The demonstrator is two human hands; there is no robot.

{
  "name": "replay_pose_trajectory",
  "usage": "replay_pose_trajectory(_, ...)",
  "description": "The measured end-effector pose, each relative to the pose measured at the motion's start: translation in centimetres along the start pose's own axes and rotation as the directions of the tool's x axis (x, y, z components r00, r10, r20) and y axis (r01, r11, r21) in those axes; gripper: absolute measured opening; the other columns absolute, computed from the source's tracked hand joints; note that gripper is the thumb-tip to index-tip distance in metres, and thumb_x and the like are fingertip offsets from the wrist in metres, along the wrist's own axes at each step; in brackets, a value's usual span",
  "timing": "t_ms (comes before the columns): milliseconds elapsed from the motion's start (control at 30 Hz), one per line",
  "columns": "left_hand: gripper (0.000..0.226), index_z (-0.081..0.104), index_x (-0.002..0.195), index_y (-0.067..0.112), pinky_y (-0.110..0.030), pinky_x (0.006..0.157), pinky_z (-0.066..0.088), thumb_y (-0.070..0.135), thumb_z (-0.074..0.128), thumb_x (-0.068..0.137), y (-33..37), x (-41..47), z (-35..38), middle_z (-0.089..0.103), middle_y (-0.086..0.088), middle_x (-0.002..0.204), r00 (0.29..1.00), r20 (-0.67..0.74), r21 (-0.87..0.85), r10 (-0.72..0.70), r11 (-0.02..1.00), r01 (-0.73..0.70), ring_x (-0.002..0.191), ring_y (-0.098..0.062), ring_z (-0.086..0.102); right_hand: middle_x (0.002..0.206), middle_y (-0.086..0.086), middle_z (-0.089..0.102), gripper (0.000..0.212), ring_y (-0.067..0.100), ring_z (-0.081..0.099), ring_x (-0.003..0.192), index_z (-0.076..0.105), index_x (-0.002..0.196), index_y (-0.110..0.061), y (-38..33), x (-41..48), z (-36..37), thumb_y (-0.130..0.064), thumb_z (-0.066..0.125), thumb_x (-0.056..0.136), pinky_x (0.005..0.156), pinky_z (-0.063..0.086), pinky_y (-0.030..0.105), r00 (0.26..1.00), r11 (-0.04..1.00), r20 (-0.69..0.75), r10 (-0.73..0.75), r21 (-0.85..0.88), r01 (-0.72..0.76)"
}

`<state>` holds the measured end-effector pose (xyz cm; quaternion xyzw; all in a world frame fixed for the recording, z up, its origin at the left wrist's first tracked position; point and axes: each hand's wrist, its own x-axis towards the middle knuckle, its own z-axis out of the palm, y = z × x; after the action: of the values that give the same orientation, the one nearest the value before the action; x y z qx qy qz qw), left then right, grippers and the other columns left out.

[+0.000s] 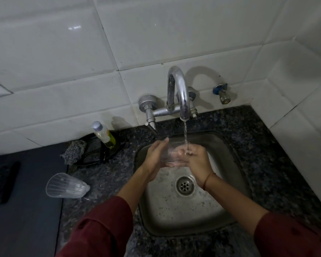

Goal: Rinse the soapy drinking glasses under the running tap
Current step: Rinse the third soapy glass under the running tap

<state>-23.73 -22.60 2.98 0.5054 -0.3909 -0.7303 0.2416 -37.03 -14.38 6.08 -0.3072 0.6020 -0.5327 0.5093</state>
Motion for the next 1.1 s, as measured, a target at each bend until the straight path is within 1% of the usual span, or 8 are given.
replay_pose_trajectory(133, 0.060, 0.066, 0.083, 0.015, -0.015, 0.031, 0.022, 0.069, 0.043, 0.097, 0.4, -0.6, -0.9, 0.059, -0.009, 0.069, 0.978, 0.079, 0.145, -0.195, 0.972, 0.182, 0.039, -0.010, 0.038, 0.100, 0.012, 0.075, 0.013, 0.021, 0.074, 0.091, 0.066, 0.106, 0.003, 0.2, -0.3, -0.9, -0.004, 0.062, 0.096, 0.066, 0.060, 0.030, 0.979, 0.976, 0.193, -0.066, -0.191, 0.103)
replay_pose_trajectory(300, 0.048, 0.067, 0.113, 0.012, -0.033, 0.067, 0.056, 0.056, 0.061, 0.094, -0.3, -0.6, 0.0, 0.071, -0.014, 0.104, 0.989, 0.117, -0.102, -0.085, 0.990, 0.097, 0.082, -0.024, 0.069, 0.099, 0.017, 0.074, 0.011, 0.028, 0.073, 0.093, 0.068, 0.099, -0.001, 0.5, -0.4, 0.2, -0.003, 0.057, 0.099, 0.068, 0.061, 0.034, 0.999, 0.998, 0.037, 0.020, -0.055, -0.018)
replay_pose_trajectory(367, 0.043, 0.063, 0.110, 0.014, -0.029, 0.057, 0.053, 0.053, 0.063, 0.093, -0.7, -0.6, 0.4, 0.068, -0.011, 0.097, 0.997, 0.045, -0.059, -0.067, 0.996, 0.069, 0.073, -0.020, 0.067, 0.101, 0.018, 0.073, 0.012, 0.028, 0.073, 0.093, 0.066, 0.103, 0.002, 0.3, -0.4, 0.2, -0.002, 0.056, 0.099, 0.069, 0.061, 0.033, 0.998, 0.999, 0.038, 0.041, -0.017, -0.041)
replay_pose_trajectory(533, 0.049, 0.063, 0.083, 0.009, -0.017, 0.031, 0.029, 0.053, 0.049, 0.099, -0.1, -1.1, -0.2, 0.058, -0.006, 0.061, 0.939, 0.103, -0.015, -0.329, 0.943, 0.332, 0.037, -0.014, 0.046, 0.103, -0.001, 0.075, 0.012, 0.012, 0.070, 0.100, 0.068, 0.100, -0.016, 0.6, -0.8, -0.8, -0.008, 0.065, 0.092, 0.090, 0.056, 0.036, 0.922, 0.707, 0.379, -0.076, -0.632, 0.317)
replay_pose_trajectory(733, 0.027, 0.063, 0.101, 0.013, -0.031, 0.057, 0.053, 0.040, 0.063, 0.098, -0.8, -1.3, 1.0, 0.064, -0.008, 0.087, 1.000, 0.022, -0.032, -0.017, 0.999, 0.018, 0.065, -0.018, 0.064, 0.098, 0.016, 0.076, 0.012, 0.033, 0.073, 0.096, 0.070, 0.103, -0.001, -0.3, -1.0, -0.1, -0.004, 0.061, 0.096, 0.073, 0.062, 0.041, 0.990, 0.993, 0.079, 0.117, -0.037, -0.115)
replay_pose_trajectory(800, 0.036, 0.064, 0.096, 0.009, -0.025, 0.046, 0.042, 0.042, 0.052, 0.102, -0.6, -1.5, 0.9, 0.063, -0.008, 0.075, 0.999, -0.030, 0.045, -0.042, 0.998, 0.043, 0.055, -0.018, 0.058, 0.101, 0.014, 0.075, 0.012, 0.027, 0.073, 0.097, 0.067, 0.105, -0.001, -0.7, -1.3, -0.7, -0.005, 0.062, 0.096, 0.075, 0.061, 0.035, 0.978, 0.989, 0.196, 0.065, -0.141, -0.038)
replay_pose_trajectory(933, 0.046, 0.067, 0.089, 0.008, -0.021, 0.036, 0.032, 0.046, 0.045, 0.101, 0.2, -1.6, 0.4, 0.065, -0.004, 0.067, 0.979, 0.045, 0.002, -0.198, 0.980, 0.198, 0.046, -0.017, 0.054, 0.096, -0.001, 0.075, 0.008, 0.012, 0.069, 0.091, 0.069, 0.098, -0.012, -0.5, -2.0, -0.7, -0.008, 0.066, 0.092, 0.080, 0.053, 0.024, 0.940, 0.702, 0.307, -0.150, -0.637, 0.320)
replay_pose_trajectory(1100, 0.035, 0.068, 0.107, 0.008, -0.030, 0.047, 0.051, 0.041, 0.061, 0.099, -0.3, -1.9, 1.0, 0.072, -0.005, 0.078, 0.997, -0.072, -0.018, 0.033, 0.999, -0.034, 0.061, -0.019, 0.068, 0.102, 0.017, 0.073, 0.009, 0.027, 0.073, 0.091, 0.068, 0.101, -0.007, -0.6, -1.6, 0.3, -0.003, 0.060, 0.096, 0.064, 0.061, 0.032, 0.996, 0.996, 0.085, 0.015, -0.094, -0.007)
